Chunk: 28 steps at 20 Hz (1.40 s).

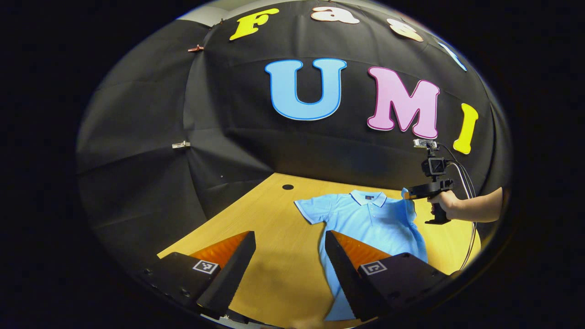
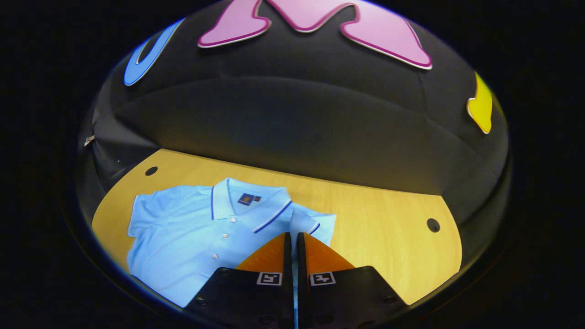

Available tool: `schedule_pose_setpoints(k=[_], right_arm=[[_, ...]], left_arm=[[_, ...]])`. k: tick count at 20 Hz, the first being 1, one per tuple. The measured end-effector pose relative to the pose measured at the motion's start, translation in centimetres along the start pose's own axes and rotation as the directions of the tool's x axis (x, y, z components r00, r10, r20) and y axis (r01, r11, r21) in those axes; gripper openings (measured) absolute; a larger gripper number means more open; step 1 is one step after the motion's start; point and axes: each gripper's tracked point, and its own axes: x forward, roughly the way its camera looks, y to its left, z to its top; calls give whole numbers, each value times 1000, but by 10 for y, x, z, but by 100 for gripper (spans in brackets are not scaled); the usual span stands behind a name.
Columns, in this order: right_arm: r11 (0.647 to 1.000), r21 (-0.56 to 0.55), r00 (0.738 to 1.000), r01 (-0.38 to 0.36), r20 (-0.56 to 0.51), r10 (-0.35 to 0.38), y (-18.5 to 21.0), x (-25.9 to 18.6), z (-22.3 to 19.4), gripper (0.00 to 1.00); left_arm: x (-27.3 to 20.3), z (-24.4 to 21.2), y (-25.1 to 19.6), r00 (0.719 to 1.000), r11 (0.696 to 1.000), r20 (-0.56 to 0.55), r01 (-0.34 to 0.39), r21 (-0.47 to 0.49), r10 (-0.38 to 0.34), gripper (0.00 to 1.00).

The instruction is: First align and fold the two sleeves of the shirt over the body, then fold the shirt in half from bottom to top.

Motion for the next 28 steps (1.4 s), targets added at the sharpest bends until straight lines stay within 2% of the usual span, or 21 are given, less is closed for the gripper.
schedule_pose_setpoints(k=[3,8,9,10,11,12,13,14,18,24,28], right_arm=[[999,-25,999,-35,-42,34,35,1,-16,10],[988,-45,988,-148,-56,146,89,-20,-33,27],[985,-36,984,-169,-57,167,94,-28,-37,33],[983,-26,982,-180,-60,178,96,-35,-41,47],[983,-18,981,-183,-59,182,92,-44,-45,52],[982,-9,981,-187,-55,186,89,-51,-46,70],[983,-8,982,-181,-48,180,82,-60,-47,80],[985,-13,984,-174,-35,173,73,-69,-45,94],[992,-49,992,-119,48,121,24,-110,-28,98],[1000,3,991,-25,131,25,-68,-187,-22,97],[995,24,989,96,110,-98,-146,-229,-45,97]], left_arm=[[-1,-8,16,1000,1000,-12,-22,-9,22,97],[7,-11,31,999,999,-22,-28,-33,27,97],[10,-10,32,1000,999,-20,-24,-35,23,97],[13,-8,32,1000,999,-16,-16,-35,15,97],[18,-5,30,1000,999,-13,-4,-35,3,97],[25,-3,27,1000,999,-11,12,-34,-12,97],[33,2,22,999,999,-7,34,-33,-34,97],[41,7,17,998,998,-3,60,-32,-60,97],[88,29,-2,990,990,10,138,-33,-138,97],[181,40,-32,972,972,-9,233,-21,-234,97],[250,24,-36,971,973,-64,230,2,-230,97]])
